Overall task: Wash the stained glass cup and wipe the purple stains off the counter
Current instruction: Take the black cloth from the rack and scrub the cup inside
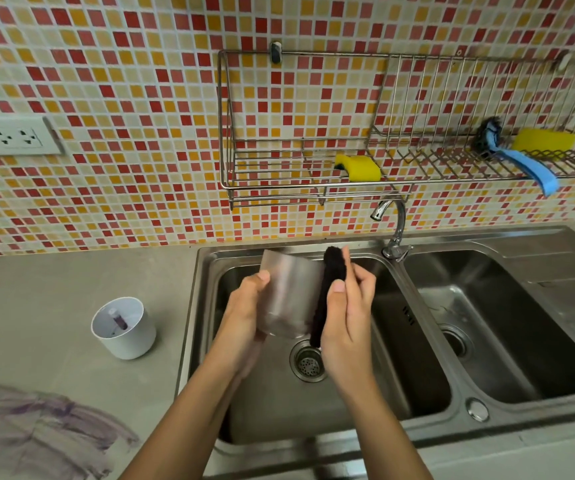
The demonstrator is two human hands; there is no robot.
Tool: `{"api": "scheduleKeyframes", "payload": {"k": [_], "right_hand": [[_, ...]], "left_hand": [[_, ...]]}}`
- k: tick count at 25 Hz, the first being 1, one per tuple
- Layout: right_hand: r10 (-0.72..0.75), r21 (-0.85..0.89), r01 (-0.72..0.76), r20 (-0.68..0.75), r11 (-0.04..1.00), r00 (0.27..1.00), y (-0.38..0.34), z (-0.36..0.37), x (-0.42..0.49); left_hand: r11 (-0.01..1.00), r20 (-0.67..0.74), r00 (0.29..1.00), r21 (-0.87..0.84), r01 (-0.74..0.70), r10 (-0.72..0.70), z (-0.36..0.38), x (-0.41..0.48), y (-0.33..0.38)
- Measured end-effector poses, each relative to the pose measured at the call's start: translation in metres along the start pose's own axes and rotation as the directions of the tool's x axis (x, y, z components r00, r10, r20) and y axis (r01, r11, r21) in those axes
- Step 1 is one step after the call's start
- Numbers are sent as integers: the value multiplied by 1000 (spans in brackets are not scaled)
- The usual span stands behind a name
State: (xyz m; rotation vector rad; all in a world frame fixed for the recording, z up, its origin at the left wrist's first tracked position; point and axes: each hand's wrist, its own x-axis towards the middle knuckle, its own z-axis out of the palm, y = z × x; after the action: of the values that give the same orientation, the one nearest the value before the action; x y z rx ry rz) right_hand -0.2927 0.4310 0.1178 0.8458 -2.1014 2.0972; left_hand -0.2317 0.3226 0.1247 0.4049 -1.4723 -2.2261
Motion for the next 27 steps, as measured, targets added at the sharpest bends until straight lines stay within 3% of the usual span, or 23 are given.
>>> {"api": "scheduleKeyframes", "payload": {"k": [2, 8, 12, 15, 18, 20, 23, 27], "right_hand": [[11, -25, -11, -23, 1000, 1000, -1, 0, -1], [-143, -224, 134, -21, 965, 990, -1, 9, -15], [-109, -238, 101, -20, 966, 994, 7, 2, -8], [-127, -235, 119, -20, 965, 992, 7, 5, -13], [-204, -228, 205, 29, 952, 979, 5, 10, -23], [-135, -168, 129, -27, 977, 990, 7, 5, -15], [-14, -90, 6, -85, 996, 996, 10, -5, -2], [-24, -37, 23, -48, 999, 999, 5, 3, -12]], "left_hand": [[996, -105, 994, 81, 34, -25, 2, -3, -6], [964, -15, 1000, 263, 30, -27, 4, -13, -14], [986, -67, 994, 132, 98, -90, 2, -11, -12], [996, -115, 992, 65, 66, -59, 1, -7, -7], [987, -157, 988, 159, 25, 0, 0, -3, -5], [981, -140, 990, 194, 23, 4, 1, -9, -10], [997, -101, 995, 76, -10, 18, 7, -16, -10], [993, -126, 987, -60, -104, 96, 3, -4, 3]]}}
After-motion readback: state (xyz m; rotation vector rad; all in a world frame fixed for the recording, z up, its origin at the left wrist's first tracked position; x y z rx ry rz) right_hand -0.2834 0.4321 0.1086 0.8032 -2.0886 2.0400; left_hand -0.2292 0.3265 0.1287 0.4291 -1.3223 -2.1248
